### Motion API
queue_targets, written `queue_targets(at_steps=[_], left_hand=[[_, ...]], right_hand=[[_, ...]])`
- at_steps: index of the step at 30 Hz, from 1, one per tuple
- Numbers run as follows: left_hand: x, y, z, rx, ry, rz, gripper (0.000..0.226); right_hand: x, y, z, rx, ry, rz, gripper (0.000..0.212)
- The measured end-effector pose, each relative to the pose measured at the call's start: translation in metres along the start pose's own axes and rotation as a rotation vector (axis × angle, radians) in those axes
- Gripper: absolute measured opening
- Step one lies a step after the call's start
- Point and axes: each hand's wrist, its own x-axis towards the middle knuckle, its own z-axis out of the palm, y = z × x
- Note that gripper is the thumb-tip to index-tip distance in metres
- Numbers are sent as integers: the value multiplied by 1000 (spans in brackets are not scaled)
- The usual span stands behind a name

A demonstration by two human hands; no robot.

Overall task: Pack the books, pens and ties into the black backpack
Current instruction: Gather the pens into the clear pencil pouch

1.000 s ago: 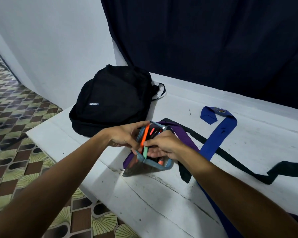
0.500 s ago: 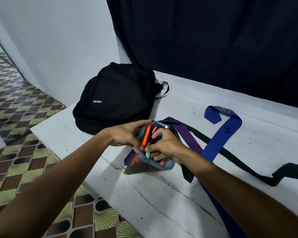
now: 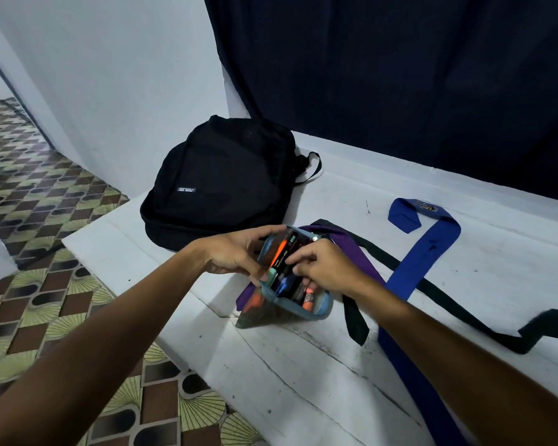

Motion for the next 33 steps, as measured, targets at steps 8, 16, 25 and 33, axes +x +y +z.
queue_targets(at_steps=[8,16,25,33], left_hand=[[1,1,-4,55,1,16,89],[-11,8,6,327,62,67,49],[-27,-18,40,793,179,211,14],[-49,-35,-3,983,284,309,38]], right_hand=[[-1,1,-6,-162,60,-186,22],[27,7,-47,-615,-169,-238,36],[39,-4,-60,-385,-64,-97,24],[16,3,-87,-258,-242,-49,36]])
